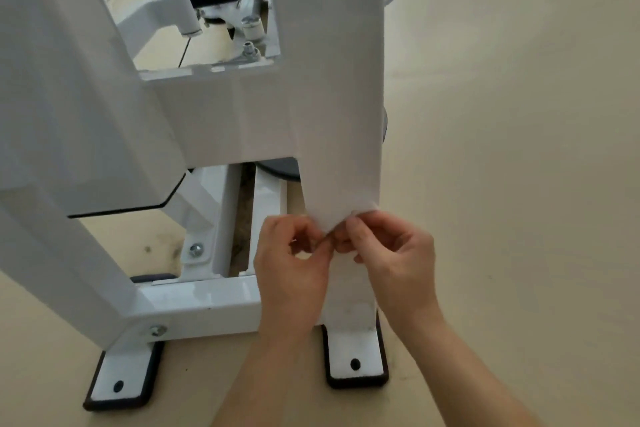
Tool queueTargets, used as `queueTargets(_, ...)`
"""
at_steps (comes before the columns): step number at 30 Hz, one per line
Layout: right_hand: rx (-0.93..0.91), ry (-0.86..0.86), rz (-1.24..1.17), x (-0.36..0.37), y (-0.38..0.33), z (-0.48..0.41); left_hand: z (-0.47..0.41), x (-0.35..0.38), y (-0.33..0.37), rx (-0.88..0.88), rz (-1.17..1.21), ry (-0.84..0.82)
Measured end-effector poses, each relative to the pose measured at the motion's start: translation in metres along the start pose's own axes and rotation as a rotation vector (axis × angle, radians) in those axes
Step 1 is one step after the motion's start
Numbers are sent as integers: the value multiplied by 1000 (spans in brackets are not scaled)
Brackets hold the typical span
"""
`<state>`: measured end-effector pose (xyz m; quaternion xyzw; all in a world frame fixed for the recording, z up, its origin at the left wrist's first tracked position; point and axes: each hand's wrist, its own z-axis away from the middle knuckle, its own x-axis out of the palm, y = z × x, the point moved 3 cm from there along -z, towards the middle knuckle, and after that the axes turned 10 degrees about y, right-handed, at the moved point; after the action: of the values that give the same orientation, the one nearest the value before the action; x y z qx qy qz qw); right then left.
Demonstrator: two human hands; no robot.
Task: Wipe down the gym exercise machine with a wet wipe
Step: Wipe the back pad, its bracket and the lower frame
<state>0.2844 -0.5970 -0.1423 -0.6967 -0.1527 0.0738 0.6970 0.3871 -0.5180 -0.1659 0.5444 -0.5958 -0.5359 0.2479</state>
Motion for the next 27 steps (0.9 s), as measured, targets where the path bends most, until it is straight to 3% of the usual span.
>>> queueTargets(2, -70, -3, -80, 10, -25, -14, -20, -4, 33, 119, 60, 59)
queueTargets(4, -24, 7, -166, 12, -32, -22, -33, -7, 50, 215, 69, 92)
queueTargets(10, 285, 79, -149, -9, 15, 5, 5, -4, 25, 163, -215, -14)
queueTargets(13, 169, 19, -134, 4, -15, -14, -12, -8, 52, 363, -264, 36)
queueTargets(16, 4, -36, -218, 23, -73, -44, -54, -18, 100, 579, -290, 212)
queueTargets(19, -45, -78, -280, 32, -106, -59, -83, -26, 127, 586, -280, 324)
queueTargets(23, 40, -154, -417, 35, -123, -68, -88, -21, 145, 580, -271, 367)
queueTargets(27, 198, -167, -604, 22, -124, -83, -82, 2, 162, 859, -403, 253)
